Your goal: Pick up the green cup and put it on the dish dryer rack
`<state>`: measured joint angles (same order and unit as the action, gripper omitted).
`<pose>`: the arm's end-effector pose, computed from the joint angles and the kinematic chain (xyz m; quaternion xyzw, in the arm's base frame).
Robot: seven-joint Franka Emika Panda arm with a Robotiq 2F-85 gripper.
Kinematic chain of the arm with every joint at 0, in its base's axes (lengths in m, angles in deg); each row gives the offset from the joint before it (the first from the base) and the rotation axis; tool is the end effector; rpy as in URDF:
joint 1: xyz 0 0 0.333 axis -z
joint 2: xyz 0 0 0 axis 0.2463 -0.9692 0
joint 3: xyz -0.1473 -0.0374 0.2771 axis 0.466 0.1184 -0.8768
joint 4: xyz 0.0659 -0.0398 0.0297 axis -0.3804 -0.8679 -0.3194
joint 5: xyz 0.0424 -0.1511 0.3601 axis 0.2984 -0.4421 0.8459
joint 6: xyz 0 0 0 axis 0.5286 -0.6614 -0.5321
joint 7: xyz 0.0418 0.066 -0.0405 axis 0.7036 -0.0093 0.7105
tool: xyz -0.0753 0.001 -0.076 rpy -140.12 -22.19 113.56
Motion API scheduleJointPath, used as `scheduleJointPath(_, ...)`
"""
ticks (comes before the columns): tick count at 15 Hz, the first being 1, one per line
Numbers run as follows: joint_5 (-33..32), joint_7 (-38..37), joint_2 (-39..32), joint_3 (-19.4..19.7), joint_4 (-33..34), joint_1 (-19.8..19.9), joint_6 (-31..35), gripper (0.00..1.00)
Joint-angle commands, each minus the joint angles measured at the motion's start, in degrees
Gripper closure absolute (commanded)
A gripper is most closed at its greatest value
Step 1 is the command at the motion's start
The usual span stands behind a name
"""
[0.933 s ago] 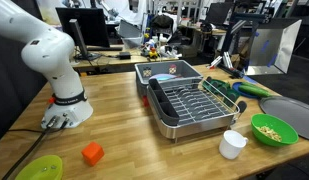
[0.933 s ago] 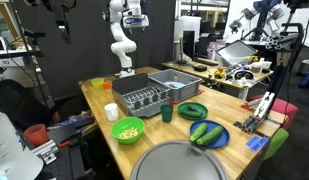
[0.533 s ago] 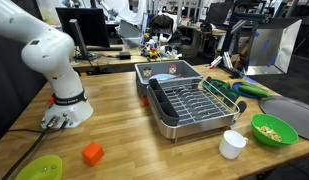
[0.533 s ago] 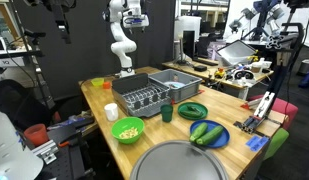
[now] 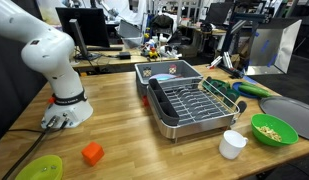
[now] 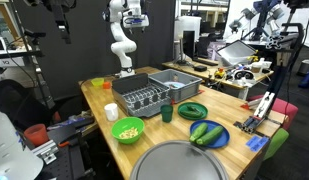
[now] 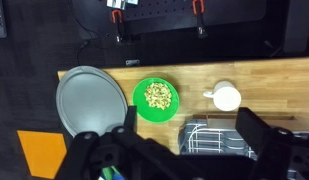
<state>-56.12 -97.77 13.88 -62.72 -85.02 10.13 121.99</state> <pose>0.2801 0.1651 0.5614 0.9906 -0.0460 -0.0120 0.1280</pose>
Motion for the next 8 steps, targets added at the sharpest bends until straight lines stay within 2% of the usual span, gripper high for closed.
scheduleJointPath(1, -0.15, -0.84, -0.95, 0.85, -0.35, -0.29, -0.20, 0.00)
scheduleJointPath(8, 0.19, 4.37, -5.42, 3.66, -5.11, -1.83, 2.24, 0.00)
